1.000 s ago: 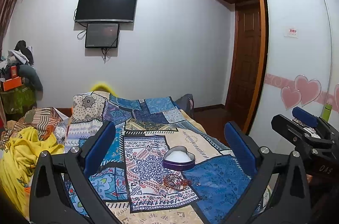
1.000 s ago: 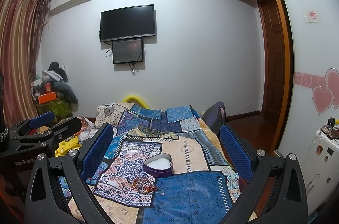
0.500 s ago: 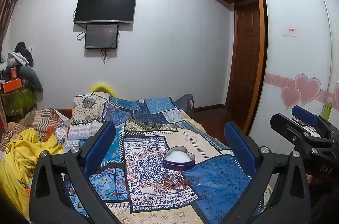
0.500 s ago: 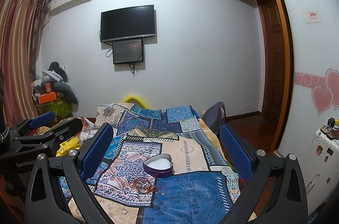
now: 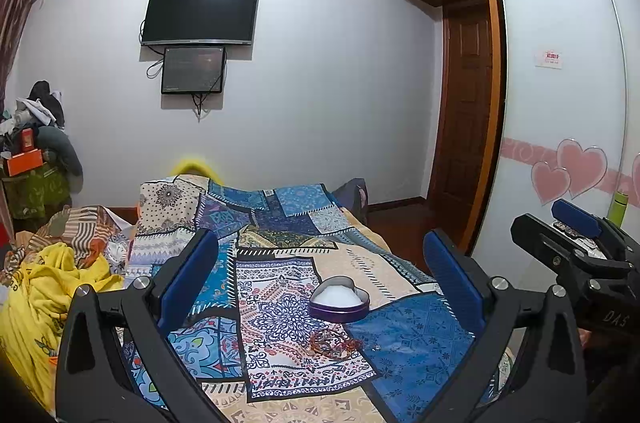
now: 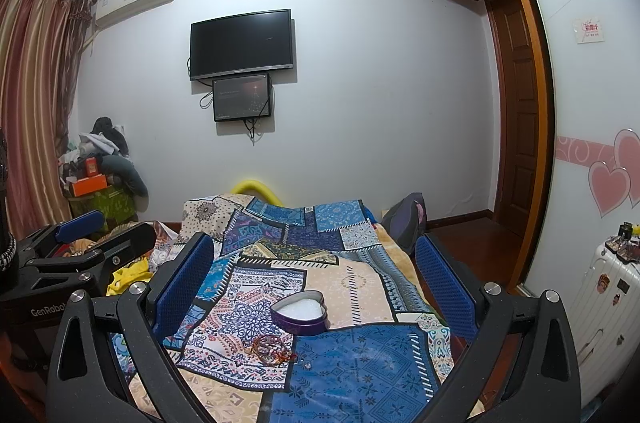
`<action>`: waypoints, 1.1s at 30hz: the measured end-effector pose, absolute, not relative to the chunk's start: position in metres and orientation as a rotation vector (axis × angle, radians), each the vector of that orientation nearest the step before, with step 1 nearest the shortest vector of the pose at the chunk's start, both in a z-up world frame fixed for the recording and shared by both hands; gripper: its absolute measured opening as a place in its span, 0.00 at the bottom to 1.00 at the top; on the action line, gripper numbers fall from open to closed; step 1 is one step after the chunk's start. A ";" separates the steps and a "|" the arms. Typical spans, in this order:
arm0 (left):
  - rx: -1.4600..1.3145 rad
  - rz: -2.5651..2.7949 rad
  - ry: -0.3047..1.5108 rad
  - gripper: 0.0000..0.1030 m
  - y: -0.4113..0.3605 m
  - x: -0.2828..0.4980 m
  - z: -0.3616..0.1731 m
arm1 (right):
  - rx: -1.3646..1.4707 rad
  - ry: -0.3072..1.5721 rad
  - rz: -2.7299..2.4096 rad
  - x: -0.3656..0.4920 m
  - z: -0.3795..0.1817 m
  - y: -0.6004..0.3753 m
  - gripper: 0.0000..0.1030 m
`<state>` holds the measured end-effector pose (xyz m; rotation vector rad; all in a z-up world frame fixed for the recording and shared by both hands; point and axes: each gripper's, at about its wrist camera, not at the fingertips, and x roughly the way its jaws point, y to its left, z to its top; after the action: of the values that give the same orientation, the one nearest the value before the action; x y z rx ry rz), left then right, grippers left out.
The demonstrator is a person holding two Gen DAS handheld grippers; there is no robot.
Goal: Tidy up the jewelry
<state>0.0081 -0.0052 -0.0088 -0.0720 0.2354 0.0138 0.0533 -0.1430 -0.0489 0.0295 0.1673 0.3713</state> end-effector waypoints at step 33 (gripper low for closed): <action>-0.106 0.046 0.386 1.00 0.014 0.051 -0.048 | -0.012 0.339 0.344 0.095 -0.089 -0.136 0.97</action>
<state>0.0511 0.0140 -0.0485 -0.1064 0.3856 0.0459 0.0949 -0.1360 -0.0889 -0.0115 0.3388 0.3436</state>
